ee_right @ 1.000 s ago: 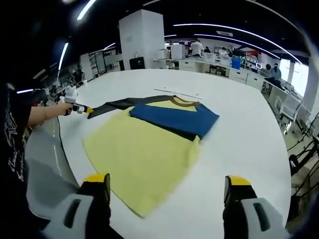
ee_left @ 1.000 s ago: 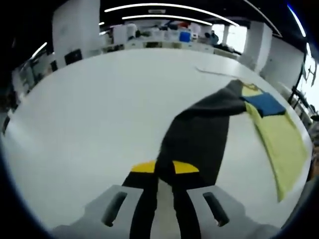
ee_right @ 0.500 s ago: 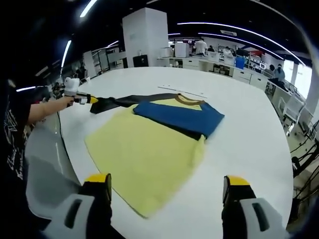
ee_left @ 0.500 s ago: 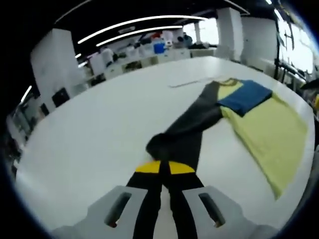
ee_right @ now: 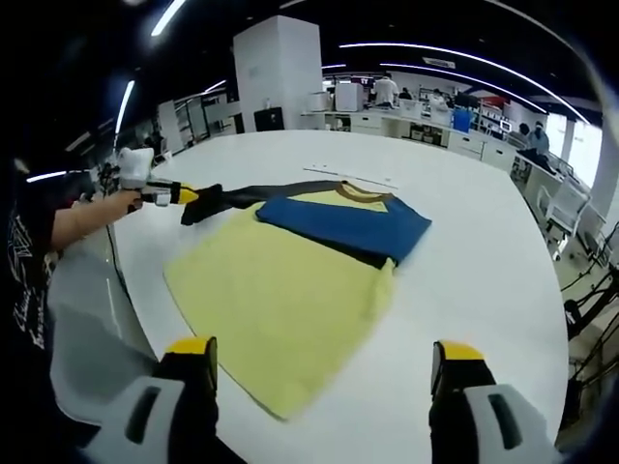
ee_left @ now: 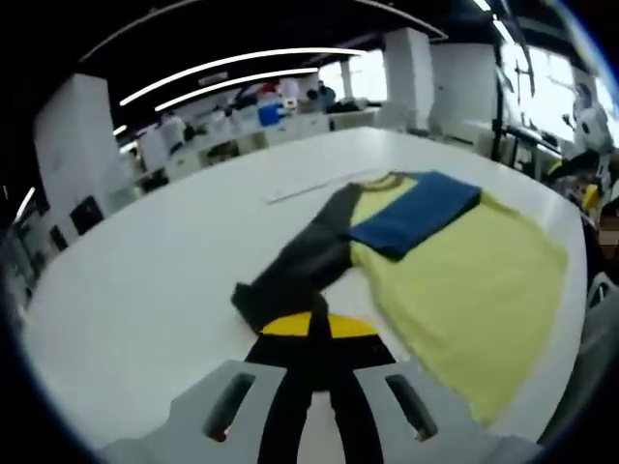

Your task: Fold the garment on the visible template until the final outline fits inside the template.

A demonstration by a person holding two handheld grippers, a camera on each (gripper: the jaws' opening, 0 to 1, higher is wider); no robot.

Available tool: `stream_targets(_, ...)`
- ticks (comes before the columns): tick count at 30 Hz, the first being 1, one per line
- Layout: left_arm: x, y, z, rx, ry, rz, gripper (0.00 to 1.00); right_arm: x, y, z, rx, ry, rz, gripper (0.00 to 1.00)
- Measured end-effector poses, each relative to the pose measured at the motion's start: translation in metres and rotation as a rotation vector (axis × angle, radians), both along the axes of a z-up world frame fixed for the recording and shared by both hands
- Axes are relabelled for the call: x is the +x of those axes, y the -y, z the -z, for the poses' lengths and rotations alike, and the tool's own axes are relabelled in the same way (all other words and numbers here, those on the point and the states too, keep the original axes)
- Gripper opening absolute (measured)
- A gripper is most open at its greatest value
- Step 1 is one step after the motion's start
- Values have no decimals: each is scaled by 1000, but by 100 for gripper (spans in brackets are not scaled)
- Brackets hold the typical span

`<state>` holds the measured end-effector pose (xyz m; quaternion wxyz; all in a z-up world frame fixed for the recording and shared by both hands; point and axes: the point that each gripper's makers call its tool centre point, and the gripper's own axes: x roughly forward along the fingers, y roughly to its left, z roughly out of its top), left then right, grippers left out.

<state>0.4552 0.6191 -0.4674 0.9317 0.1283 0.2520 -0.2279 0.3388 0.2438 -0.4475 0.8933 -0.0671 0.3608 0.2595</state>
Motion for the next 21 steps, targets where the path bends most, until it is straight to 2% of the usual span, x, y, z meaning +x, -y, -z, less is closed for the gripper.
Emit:
stream_targets(9, -21, 57, 25, -9, -60, 157, 1, 0, 1, 3, 4, -4, 2, 91)
stream_targets(16, -30, 70, 42, -13, -111, 184, 1, -2, -1, 3, 9, -5, 2, 91)
stream_targets(21, -35, 76, 52, -46, -156, 189, 4, -3, -4, 3, 8, -5, -1, 91)
